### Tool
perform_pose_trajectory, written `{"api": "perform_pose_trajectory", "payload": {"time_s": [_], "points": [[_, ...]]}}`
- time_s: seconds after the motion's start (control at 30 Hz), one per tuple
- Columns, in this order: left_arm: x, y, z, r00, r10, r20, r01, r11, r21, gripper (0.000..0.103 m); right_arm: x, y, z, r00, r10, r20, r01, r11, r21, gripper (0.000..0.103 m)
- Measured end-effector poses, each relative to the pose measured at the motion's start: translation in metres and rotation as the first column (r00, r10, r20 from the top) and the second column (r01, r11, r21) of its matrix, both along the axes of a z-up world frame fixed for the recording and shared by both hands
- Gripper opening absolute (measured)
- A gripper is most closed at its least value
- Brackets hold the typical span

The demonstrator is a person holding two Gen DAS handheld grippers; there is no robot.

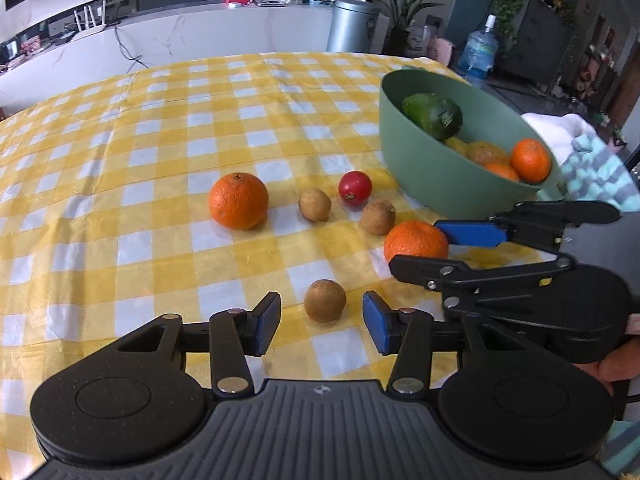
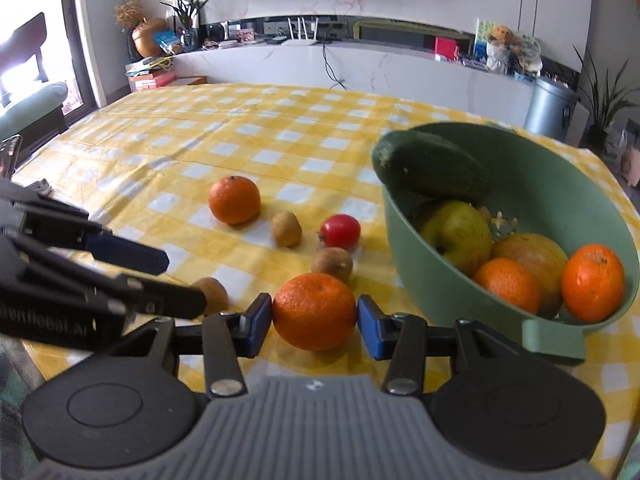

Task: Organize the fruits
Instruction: 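Grasp an orange with the right gripper while the left gripper grasps a brown kiwi, then carry the kiwi and orange over the colander with both grippers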

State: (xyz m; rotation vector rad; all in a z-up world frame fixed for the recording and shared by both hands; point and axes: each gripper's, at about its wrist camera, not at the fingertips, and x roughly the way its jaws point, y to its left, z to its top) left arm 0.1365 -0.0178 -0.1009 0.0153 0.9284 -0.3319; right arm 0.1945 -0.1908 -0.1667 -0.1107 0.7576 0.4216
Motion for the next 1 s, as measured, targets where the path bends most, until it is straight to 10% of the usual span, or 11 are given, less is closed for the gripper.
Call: {"api": "perform_pose_trajectory", "payload": {"time_s": [1.0], "points": [[0.007,-0.008,-0.016,0.999,0.054,0.001,-0.054,0.998,-0.013,0.028,0.012,-0.006,-0.005,0.997,-0.013,-0.077,0.016,0.999,0.032,0.045]]}}
